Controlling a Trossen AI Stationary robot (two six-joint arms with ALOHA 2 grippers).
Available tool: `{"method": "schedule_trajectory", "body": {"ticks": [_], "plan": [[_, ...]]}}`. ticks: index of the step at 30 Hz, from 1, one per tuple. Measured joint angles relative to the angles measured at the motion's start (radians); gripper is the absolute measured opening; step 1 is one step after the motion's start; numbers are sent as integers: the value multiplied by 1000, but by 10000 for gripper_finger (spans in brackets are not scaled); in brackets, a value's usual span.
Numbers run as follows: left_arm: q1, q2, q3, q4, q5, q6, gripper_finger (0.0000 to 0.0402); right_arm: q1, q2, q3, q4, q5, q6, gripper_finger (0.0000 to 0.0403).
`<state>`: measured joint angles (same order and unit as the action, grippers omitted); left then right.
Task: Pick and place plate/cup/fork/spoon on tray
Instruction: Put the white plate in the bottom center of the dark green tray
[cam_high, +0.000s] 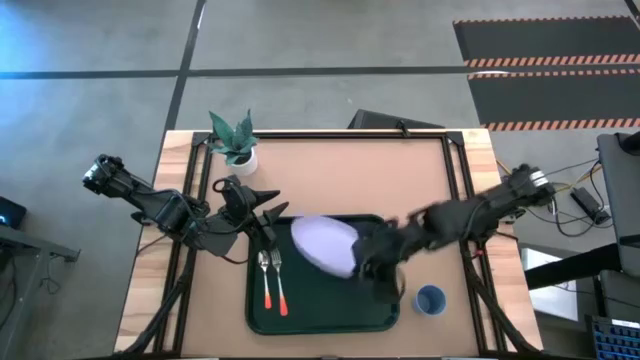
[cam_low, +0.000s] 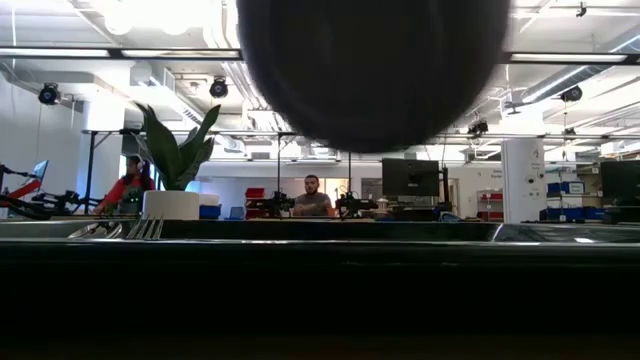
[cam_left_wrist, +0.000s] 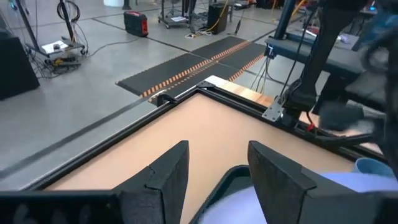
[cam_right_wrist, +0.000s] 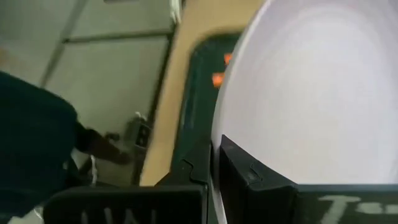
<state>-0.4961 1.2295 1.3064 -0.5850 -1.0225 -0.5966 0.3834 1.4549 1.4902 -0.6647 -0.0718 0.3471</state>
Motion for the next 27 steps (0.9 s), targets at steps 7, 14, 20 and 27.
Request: {"method": "schedule_trajectory", "body": {"ticks": [7,14,20,27], "plan": [[0,-3,0,0,48,56,148,52,205,0,7,128,53,7],[0,-3,-2,0,79,60,148,22,408,6,71,85,23,8],[0,-3,-4,-1,80,60,148,22,538,7,235,5,-2,10],[0,-4,-4,-2,80,60,148,30,574,10,293,-45,6,11]]}}
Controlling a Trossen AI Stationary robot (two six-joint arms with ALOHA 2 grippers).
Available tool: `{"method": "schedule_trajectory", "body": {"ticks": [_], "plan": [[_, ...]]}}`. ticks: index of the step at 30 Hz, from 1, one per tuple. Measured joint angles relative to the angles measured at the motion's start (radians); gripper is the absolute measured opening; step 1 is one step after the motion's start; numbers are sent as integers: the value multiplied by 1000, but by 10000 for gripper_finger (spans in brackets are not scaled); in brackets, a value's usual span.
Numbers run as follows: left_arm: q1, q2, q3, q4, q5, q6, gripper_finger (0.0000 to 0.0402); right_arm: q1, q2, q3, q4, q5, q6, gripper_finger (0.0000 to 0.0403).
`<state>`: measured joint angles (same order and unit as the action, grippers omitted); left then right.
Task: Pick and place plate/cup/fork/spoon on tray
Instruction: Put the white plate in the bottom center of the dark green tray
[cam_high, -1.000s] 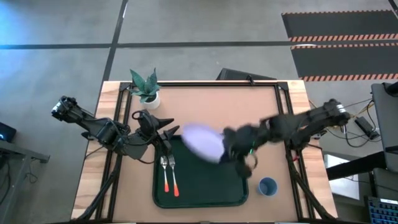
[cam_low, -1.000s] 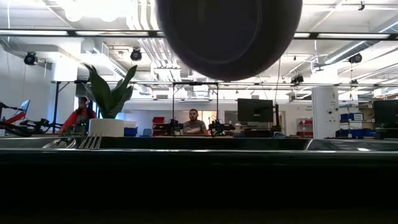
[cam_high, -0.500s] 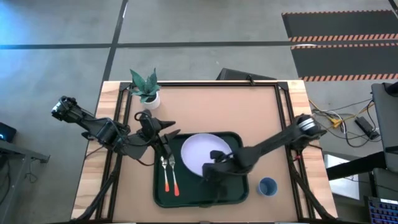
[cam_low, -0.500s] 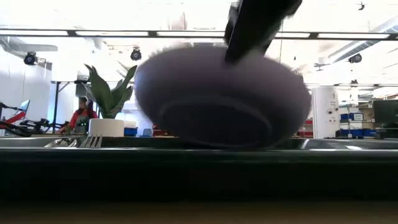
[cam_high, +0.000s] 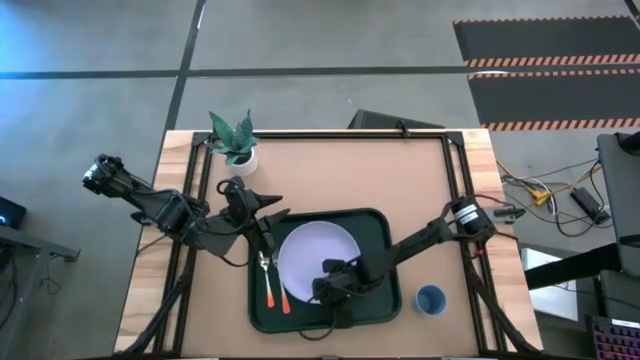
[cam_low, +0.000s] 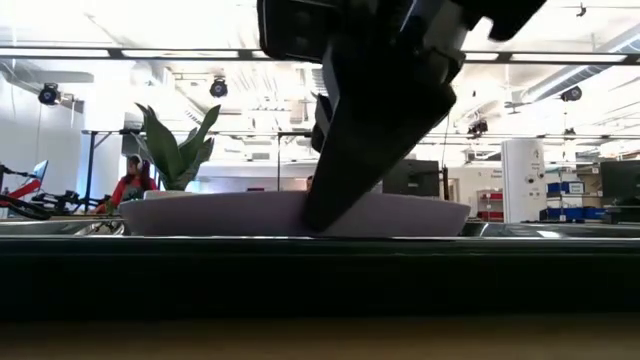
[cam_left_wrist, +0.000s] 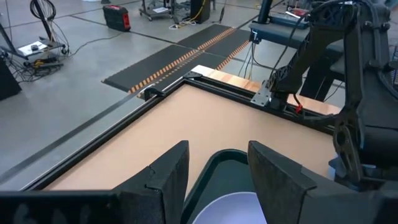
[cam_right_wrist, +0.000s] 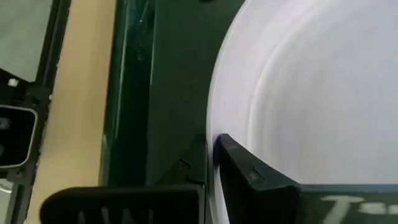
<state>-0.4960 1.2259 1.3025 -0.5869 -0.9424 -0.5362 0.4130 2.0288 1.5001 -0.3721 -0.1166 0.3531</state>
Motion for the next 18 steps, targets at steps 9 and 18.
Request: {"method": "schedule_trajectory", "body": {"ticks": [9,18], "plan": [[0,0,-1,-7,0,1,148,47,-19,-2,19,-19,100,10],[0,0,-1,-6,0,1,148,87,-19,-3,19,-15,165,9]]}}
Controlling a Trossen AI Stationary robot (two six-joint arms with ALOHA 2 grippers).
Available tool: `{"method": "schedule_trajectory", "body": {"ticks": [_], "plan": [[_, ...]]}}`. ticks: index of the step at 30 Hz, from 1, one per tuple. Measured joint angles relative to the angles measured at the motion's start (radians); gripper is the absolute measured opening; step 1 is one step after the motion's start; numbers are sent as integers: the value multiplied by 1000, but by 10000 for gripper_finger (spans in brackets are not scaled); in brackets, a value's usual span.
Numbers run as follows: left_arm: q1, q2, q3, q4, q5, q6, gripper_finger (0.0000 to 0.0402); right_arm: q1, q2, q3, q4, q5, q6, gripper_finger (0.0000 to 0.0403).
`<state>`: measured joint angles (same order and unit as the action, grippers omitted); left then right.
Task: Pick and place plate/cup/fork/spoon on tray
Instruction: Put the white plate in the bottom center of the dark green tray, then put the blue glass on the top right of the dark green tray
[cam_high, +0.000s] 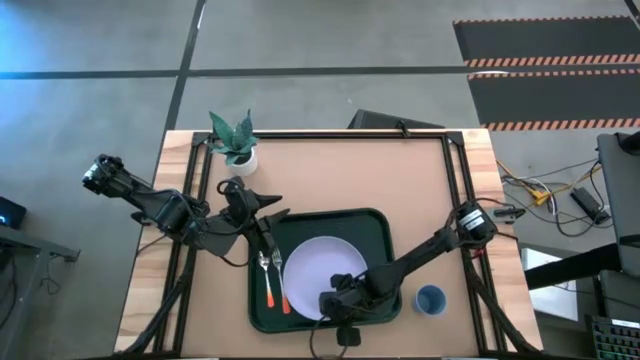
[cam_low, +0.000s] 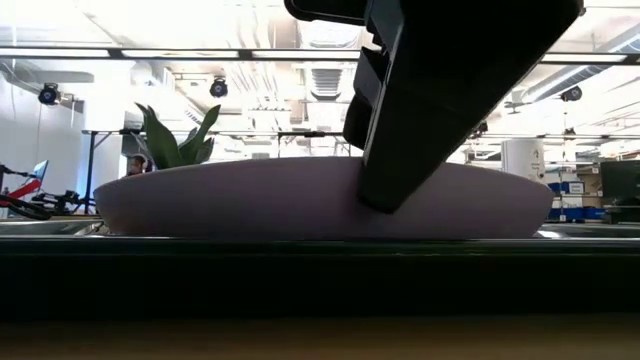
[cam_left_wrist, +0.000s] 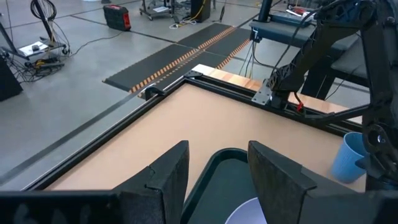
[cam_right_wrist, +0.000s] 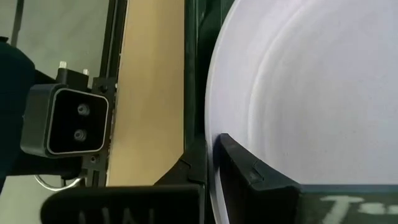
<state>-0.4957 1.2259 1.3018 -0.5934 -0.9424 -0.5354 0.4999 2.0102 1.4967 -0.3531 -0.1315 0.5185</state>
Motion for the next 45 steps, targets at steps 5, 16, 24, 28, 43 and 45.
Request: {"method": "schedule_trajectory", "body": {"ticks": [5,16,24,28,43,45], "plan": [[0,0,0,0,0,-1,148,0,0,0,-7,0,2,9],[0,0,0,0,31,-3,148,0,0,-2,-15,-13,17,43],[0,0,0,1,33,0,148,-1,-5,-3,-14,-11,16,97],[0,0,0,1,33,0,148,-3,-51,-3,-20,-11,13,105],[0,0,0,1,33,0,148,-18,-369,-2,-573,134,207,112],[0,0,0,1,33,0,148,-17,-410,-2,-700,138,274,114]]}}
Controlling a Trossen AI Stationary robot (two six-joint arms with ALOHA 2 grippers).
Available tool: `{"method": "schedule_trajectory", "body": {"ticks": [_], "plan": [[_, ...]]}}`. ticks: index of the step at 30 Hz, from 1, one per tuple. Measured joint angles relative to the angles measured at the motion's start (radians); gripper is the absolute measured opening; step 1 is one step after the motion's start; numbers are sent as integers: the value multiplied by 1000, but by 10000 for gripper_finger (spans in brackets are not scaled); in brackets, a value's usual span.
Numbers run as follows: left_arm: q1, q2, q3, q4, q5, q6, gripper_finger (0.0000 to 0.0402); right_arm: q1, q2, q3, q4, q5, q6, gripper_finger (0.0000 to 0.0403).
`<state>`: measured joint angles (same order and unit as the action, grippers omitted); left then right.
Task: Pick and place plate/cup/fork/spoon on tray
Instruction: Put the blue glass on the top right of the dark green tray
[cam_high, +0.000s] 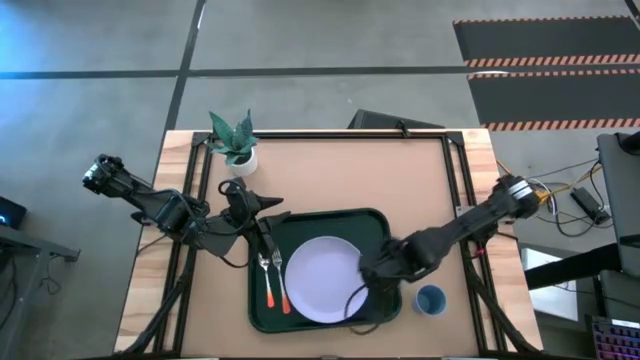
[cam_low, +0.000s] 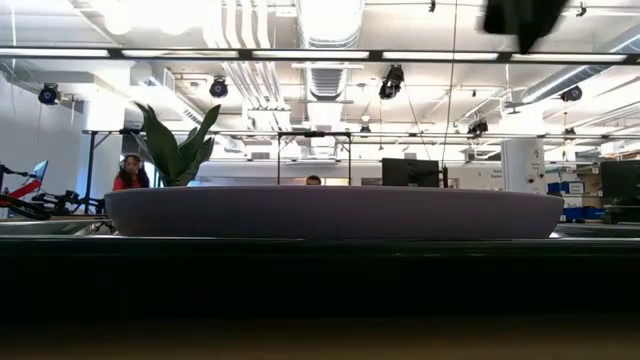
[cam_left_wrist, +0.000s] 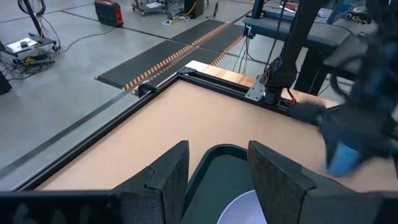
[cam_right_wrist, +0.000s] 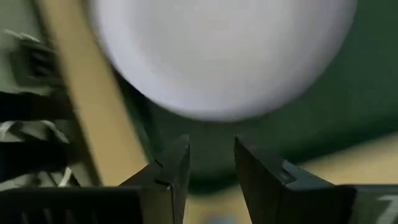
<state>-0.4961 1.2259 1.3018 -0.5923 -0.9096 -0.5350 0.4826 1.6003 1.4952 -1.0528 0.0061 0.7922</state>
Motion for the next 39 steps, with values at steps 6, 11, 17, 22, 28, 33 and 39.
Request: {"method": "schedule_trajectory", "body": {"ticks": [6,11,17,22,28,33,39], "plan": [[0,0,0,0,0,0,148,11,-98,-25,-333,4,239,115],[0,0,0,0,0,0,148,58,-186,-109,-335,-4,383,123],[0,0,0,0,-1,1,148,133,-269,-258,-305,-15,564,146],[0,0,0,0,-1,1,148,207,-315,-357,-154,-56,676,157],[1,0,0,0,-2,1,148,285,-329,-401,-85,-96,775,157],[1,0,0,0,-4,1,148,328,-339,-401,-87,-111,833,157],[1,0,0,0,-4,1,148,335,-336,-419,-75,-85,833,157]]}}
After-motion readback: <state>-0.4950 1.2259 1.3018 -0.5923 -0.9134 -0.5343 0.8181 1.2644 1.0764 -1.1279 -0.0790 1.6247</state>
